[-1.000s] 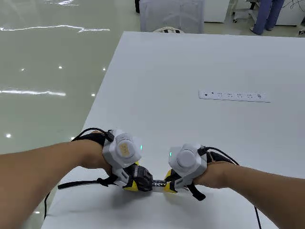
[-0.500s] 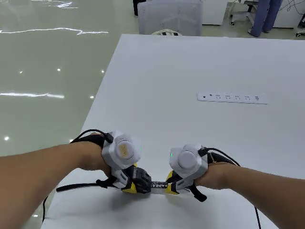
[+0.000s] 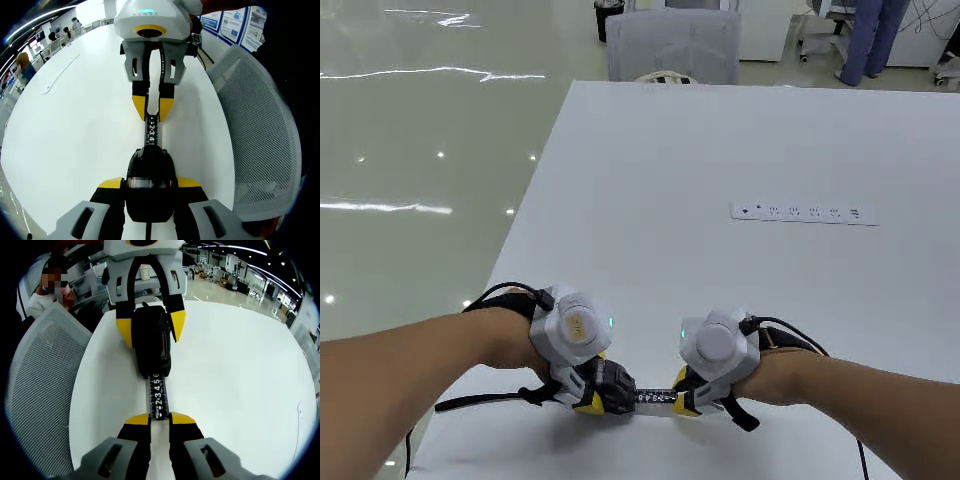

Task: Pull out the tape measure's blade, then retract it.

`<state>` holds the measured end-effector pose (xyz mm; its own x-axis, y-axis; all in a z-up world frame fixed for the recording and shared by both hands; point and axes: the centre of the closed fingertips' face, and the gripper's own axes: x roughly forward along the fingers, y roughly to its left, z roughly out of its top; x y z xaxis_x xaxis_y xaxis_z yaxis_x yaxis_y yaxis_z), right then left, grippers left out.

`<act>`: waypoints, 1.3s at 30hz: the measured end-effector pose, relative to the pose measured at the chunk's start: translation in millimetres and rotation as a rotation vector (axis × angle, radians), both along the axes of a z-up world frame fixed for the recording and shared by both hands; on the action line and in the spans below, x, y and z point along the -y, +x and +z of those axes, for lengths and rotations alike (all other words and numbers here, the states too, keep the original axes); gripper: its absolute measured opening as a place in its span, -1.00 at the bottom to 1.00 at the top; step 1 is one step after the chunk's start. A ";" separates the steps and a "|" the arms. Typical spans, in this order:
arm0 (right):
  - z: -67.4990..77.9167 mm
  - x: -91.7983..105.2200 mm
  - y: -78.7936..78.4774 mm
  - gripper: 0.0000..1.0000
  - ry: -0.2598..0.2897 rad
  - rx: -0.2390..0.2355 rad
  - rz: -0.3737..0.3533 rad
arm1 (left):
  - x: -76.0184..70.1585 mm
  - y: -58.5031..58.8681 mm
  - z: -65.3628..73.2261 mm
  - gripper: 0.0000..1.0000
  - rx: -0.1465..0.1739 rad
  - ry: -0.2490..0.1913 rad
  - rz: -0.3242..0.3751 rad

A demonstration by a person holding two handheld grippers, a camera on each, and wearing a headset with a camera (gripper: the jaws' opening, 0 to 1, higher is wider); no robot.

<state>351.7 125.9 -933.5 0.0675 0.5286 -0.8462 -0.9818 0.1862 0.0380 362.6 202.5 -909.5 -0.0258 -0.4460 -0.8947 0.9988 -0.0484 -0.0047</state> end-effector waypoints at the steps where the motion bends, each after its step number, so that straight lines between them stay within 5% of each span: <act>1: -0.1 0.6 0.5 -0.77 -0.001 0.003 0.002 | 0.0 0.3 -0.1 -0.32 0.000 0.001 0.000; 39: -2.1 21.9 -1.4 -0.77 -0.056 -0.027 -0.041 | 1.6 0.9 -0.7 -0.32 0.001 0.000 0.001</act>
